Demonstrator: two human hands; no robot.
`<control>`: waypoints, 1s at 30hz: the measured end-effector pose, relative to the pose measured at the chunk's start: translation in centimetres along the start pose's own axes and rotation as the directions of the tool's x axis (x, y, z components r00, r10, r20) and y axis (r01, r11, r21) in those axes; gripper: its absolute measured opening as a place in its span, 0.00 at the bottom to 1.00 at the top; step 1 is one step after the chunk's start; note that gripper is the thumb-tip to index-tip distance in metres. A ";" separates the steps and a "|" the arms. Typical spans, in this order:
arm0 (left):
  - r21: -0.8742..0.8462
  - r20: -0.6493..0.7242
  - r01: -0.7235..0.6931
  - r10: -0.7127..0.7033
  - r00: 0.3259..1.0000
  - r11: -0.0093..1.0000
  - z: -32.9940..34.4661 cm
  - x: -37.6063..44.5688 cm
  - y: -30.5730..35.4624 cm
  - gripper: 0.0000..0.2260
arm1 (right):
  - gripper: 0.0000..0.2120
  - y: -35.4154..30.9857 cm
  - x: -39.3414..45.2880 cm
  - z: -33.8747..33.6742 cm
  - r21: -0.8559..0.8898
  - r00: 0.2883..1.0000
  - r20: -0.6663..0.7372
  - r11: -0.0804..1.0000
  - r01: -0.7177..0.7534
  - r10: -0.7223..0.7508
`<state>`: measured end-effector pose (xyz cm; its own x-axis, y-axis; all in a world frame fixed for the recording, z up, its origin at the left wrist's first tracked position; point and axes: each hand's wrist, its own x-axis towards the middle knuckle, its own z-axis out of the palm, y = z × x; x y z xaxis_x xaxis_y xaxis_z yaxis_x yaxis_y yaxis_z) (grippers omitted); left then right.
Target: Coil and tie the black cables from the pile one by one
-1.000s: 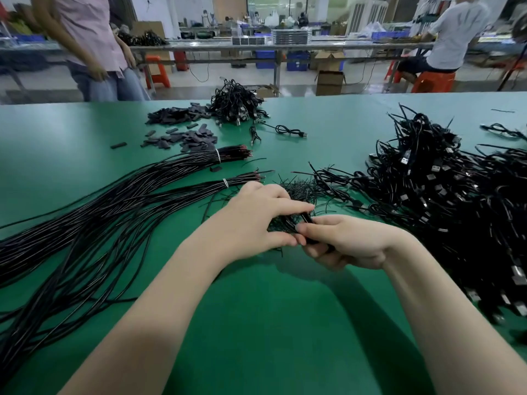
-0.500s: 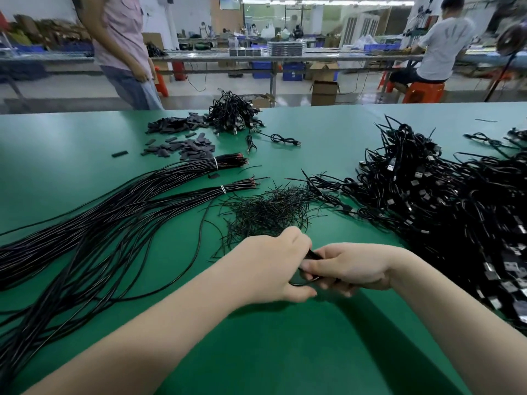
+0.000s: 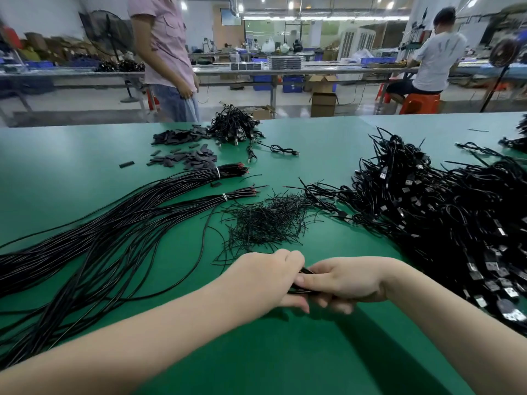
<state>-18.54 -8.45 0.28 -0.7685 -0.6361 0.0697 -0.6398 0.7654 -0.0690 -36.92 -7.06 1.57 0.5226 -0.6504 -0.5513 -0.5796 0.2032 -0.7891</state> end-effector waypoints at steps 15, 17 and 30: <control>0.013 -0.084 0.202 -0.200 0.976 0.979 3.1 3.5 -1.7 0.07 | 0.14 0.2 2.6 -2.4 -0.085 0.971 -0.235 0.996 0.019 -0.038; -0.011 -0.230 0.198 -0.195 0.953 0.980 3.4 3.2 -2.2 0.14 | 0.16 0.2 2.8 -2.9 -0.034 0.939 -0.317 0.991 0.132 -0.136; -0.233 -0.232 0.465 -0.513 0.826 0.854 5.8 3.3 -5.3 0.07 | 0.02 1.6 7.7 -0.3 0.143 0.387 -0.912 0.775 0.615 -0.138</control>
<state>-17.76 -15.12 -4.88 -0.3048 -0.8955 0.3243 -0.9016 0.3810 0.2049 -34.02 -11.98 -3.91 -0.2877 -0.9470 0.1427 -0.0384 -0.1375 -0.9898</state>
